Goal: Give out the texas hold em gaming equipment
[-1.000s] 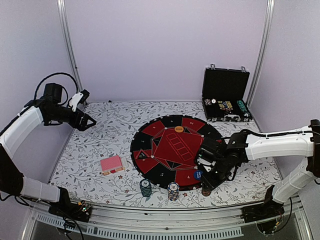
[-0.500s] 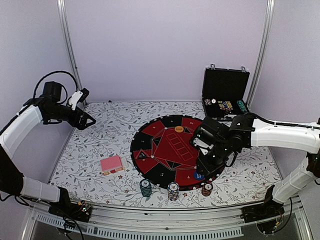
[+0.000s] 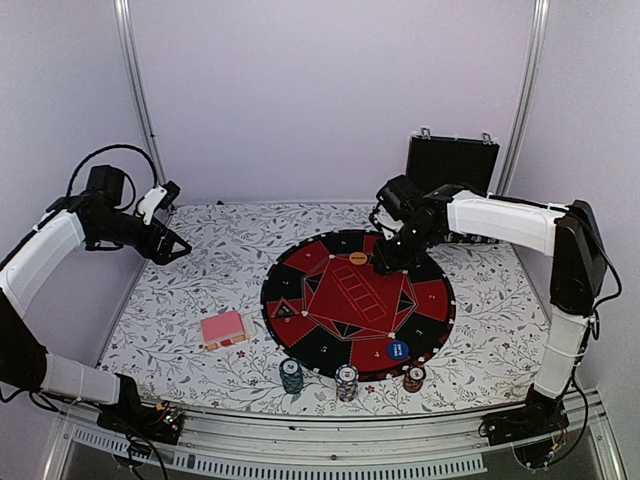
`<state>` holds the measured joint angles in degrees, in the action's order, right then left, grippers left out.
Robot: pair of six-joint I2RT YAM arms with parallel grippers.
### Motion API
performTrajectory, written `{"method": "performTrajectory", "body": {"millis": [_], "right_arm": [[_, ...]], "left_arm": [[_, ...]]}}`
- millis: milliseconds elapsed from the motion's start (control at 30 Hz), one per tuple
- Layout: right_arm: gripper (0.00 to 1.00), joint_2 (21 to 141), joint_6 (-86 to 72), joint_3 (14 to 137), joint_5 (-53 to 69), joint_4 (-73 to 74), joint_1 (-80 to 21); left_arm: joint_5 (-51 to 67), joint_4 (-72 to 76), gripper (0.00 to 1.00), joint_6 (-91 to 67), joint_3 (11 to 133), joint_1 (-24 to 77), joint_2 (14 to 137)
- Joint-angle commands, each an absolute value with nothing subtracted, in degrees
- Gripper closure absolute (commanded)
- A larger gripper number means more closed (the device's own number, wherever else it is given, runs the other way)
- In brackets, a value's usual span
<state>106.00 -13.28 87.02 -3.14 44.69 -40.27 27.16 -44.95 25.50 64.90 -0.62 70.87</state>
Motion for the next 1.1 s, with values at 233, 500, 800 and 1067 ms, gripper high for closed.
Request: {"method": "performTrajectory", "body": {"millis": [233, 500, 800, 1067], "right_arm": [[0.78, 125.1, -8.0, 103.0, -5.9, 38.8, -34.2], [0.78, 131.4, -8.2, 104.0, -5.8, 37.2, -33.3], [0.77, 132.2, -8.2, 103.2, -7.0, 35.9, -32.8], [0.74, 132.7, -7.7, 102.8, -7.2, 35.3, -32.3]], "left_arm": [[27.5, -45.8, 0.00, 26.8, 66.6, -0.2, 71.9], [28.1, -45.7, 0.00, 26.7, 67.7, -0.2, 72.7], [28.0, -45.5, 0.00, 26.6, 67.7, -0.2, 72.8], [28.2, -45.3, 0.00, 26.4, 67.9, -0.2, 72.9]]}}
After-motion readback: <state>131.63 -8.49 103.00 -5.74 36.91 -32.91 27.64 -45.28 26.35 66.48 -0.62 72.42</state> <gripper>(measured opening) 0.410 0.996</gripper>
